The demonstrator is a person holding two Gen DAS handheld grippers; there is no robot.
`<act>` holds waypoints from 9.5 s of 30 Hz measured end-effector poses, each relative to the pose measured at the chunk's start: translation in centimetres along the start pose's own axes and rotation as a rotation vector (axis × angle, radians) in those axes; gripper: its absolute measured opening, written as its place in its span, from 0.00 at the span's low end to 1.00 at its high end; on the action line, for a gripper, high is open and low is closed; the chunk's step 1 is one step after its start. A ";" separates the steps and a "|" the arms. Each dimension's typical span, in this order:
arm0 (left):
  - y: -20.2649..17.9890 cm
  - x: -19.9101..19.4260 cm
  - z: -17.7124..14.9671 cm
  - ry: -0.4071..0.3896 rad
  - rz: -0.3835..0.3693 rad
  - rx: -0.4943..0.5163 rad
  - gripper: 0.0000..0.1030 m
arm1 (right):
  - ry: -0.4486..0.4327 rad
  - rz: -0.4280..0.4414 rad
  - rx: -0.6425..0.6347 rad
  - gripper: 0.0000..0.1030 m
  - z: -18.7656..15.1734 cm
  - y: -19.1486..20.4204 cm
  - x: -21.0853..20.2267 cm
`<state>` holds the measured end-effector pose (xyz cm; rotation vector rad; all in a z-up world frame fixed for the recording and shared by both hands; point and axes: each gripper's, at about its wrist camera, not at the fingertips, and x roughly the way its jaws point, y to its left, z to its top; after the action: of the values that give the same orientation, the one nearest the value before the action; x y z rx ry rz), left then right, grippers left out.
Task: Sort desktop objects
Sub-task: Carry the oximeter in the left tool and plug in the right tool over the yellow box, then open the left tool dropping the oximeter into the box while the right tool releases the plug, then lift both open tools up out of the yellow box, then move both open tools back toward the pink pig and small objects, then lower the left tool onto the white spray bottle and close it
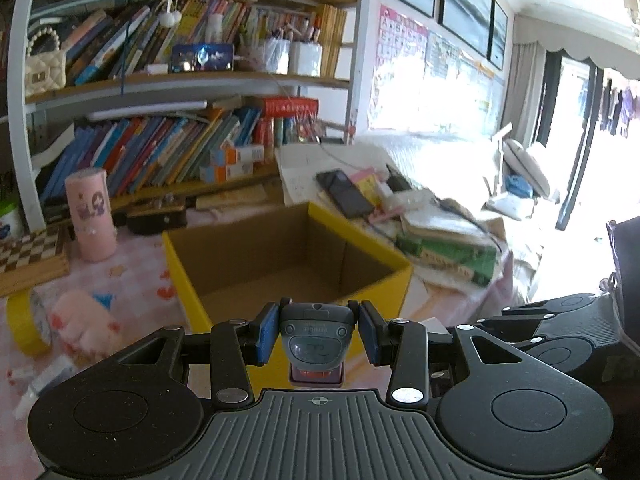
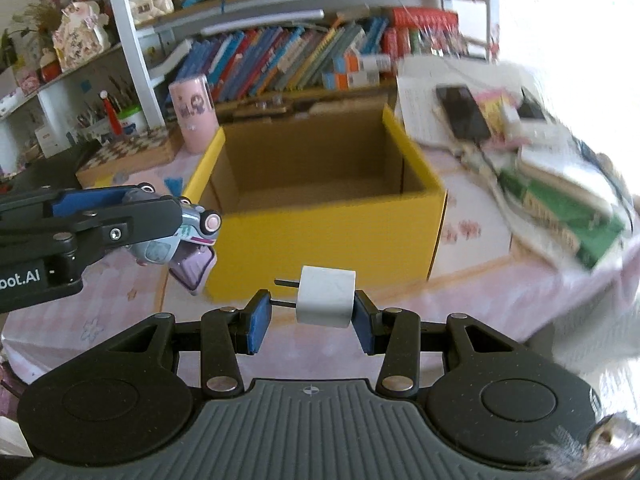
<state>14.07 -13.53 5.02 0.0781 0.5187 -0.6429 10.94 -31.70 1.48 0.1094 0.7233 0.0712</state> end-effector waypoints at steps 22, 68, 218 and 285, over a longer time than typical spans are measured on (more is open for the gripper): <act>2.8 12.5 5.9 0.054 0.164 -0.065 0.40 | 0.029 0.144 -0.415 0.40 11.9 -3.5 12.8; 4.5 17.9 5.5 0.191 0.299 -0.062 0.69 | 0.255 0.197 -0.752 0.55 13.3 -2.6 22.3; 17.2 -13.2 -11.6 0.087 0.635 -0.233 0.88 | 0.073 0.175 -0.303 0.68 -4.7 24.1 7.0; 27.2 8.4 -6.3 0.401 0.322 -0.239 0.30 | 0.188 0.188 -0.388 0.59 3.6 22.0 24.8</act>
<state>33.04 5.07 -6.92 0.0629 0.9446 -0.2443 31.24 -7.58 -9.36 -0.2041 0.8727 0.4032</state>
